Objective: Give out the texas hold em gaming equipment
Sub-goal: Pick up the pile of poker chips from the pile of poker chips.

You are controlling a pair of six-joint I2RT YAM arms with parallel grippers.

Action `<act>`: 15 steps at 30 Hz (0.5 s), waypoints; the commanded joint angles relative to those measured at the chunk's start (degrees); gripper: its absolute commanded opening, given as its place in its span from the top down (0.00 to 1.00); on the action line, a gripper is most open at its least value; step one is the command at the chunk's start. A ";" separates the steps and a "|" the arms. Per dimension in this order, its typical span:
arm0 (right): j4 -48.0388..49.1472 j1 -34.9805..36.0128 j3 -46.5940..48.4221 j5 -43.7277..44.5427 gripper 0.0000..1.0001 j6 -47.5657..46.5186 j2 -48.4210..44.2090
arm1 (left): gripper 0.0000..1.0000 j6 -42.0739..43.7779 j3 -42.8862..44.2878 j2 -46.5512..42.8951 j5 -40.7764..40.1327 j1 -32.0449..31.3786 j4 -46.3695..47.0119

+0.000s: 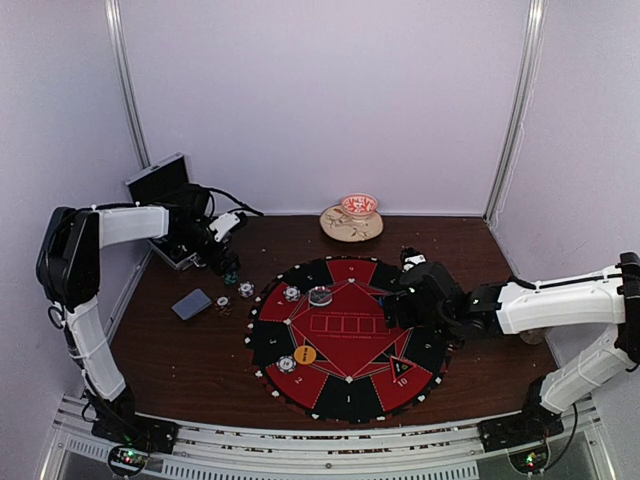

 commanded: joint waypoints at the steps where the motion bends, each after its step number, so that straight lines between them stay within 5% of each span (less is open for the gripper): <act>1: -0.12 0.55 1.36 1.69 0.00 -0.58 0.10 | 0.05 0.10 3.50 1.74 0.56 1.68 -2.46; 15: -0.20 0.77 1.48 2.23 0.00 -0.51 0.45 | 0.13 1.07 5.37 5.61 6.99 3.26 -5.40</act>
